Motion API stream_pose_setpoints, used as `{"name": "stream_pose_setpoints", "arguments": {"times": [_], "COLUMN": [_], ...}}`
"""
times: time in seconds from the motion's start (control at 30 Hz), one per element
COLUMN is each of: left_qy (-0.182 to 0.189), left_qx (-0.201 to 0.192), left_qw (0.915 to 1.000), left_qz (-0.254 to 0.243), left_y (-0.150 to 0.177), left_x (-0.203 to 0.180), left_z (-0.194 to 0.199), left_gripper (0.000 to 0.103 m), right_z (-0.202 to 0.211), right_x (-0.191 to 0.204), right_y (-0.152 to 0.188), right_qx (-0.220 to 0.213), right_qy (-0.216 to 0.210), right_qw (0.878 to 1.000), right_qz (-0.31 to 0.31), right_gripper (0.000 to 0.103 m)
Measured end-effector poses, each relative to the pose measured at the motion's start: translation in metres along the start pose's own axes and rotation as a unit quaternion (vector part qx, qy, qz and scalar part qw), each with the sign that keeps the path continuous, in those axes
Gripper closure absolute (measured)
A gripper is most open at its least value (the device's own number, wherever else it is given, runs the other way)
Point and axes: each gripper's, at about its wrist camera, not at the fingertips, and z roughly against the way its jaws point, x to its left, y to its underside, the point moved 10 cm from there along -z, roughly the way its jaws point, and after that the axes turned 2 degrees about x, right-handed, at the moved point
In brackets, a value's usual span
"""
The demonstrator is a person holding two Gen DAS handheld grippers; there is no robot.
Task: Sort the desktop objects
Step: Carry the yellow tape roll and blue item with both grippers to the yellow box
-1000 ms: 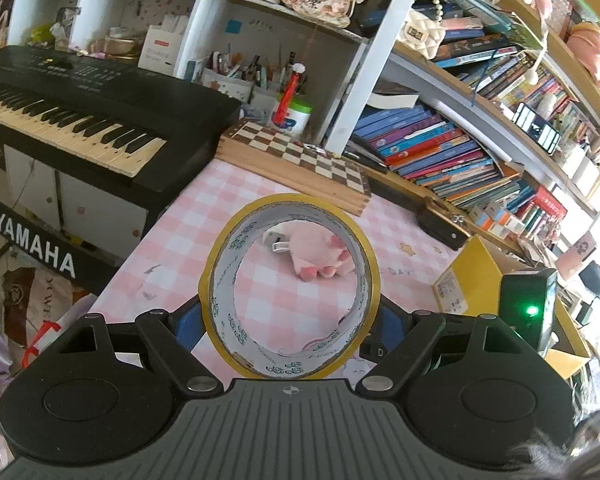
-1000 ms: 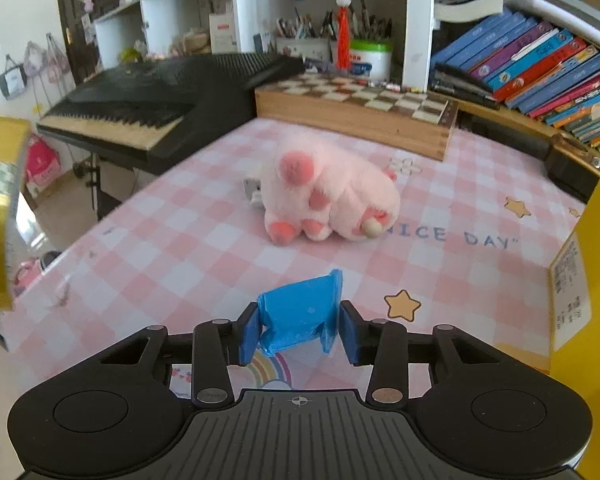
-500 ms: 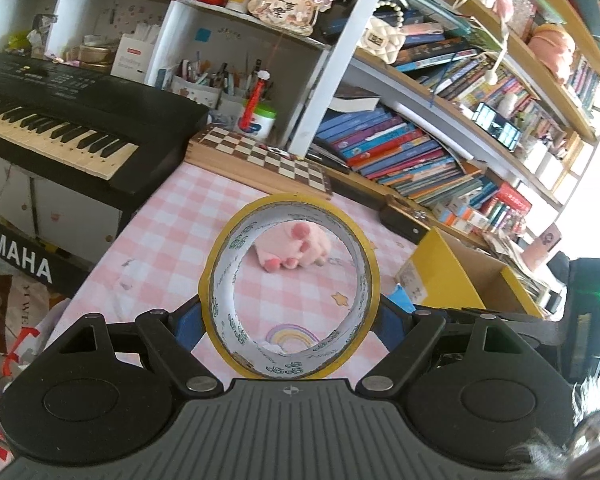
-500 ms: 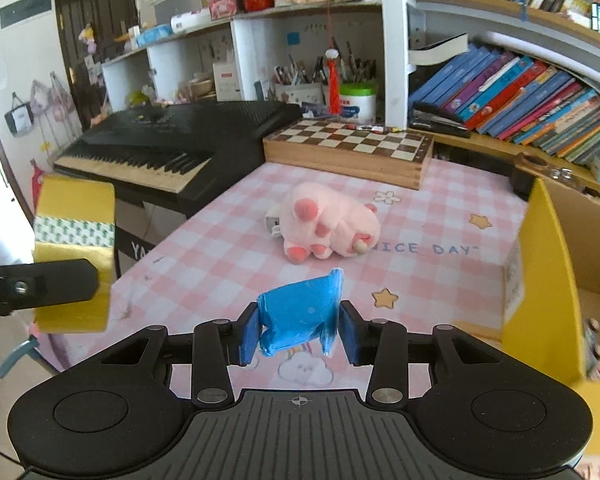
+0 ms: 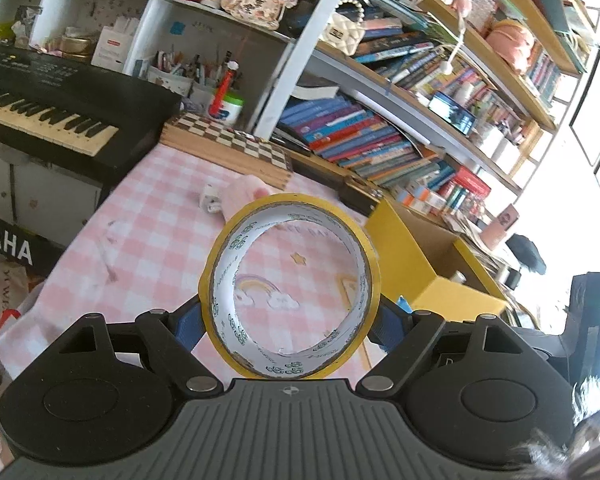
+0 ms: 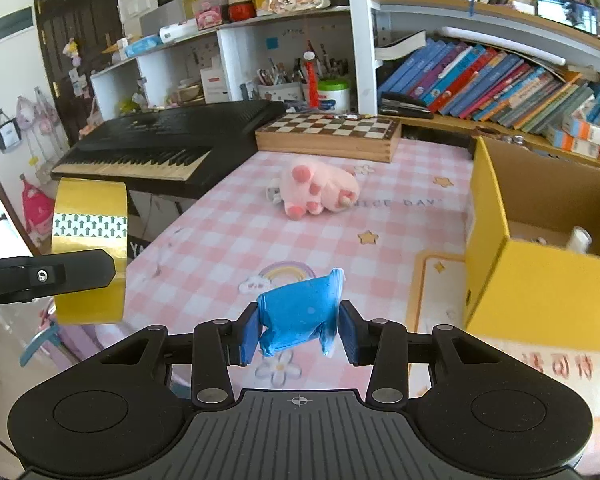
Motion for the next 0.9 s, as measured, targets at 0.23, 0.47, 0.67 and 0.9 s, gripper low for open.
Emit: {"name": "stream_pose_setpoints", "arguments": {"times": [0.23, 0.47, 0.67, 0.9], "left_qy": [0.025, 0.059, 0.095, 0.142], "left_qx": [0.015, 0.037, 0.055, 0.087], "left_qw": [0.9995, 0.9972, 0.9928, 0.9832], "left_qz": [-0.014, -0.028, -0.047, -0.075], "left_y": [0.023, 0.041, 0.048, 0.062], "left_x": [-0.014, -0.031, -0.055, -0.093], "left_z": [0.019, 0.02, 0.007, -0.012], "left_gripper": [0.021, 0.021, 0.021, 0.021], "right_z": [0.026, 0.041, 0.059, 0.082], "right_x": [0.001, -0.016, -0.035, -0.064], "right_y": [0.031, 0.059, 0.074, 0.092], "right_qx": [0.003, 0.028, 0.026, 0.023], "right_qy": [0.017, 0.039, 0.071, 0.115], "right_qw": [1.0, 0.996, 0.992, 0.984], "right_qz": [-0.024, -0.071, -0.096, -0.136], "right_gripper": [0.062, 0.062, 0.062, 0.062]}}
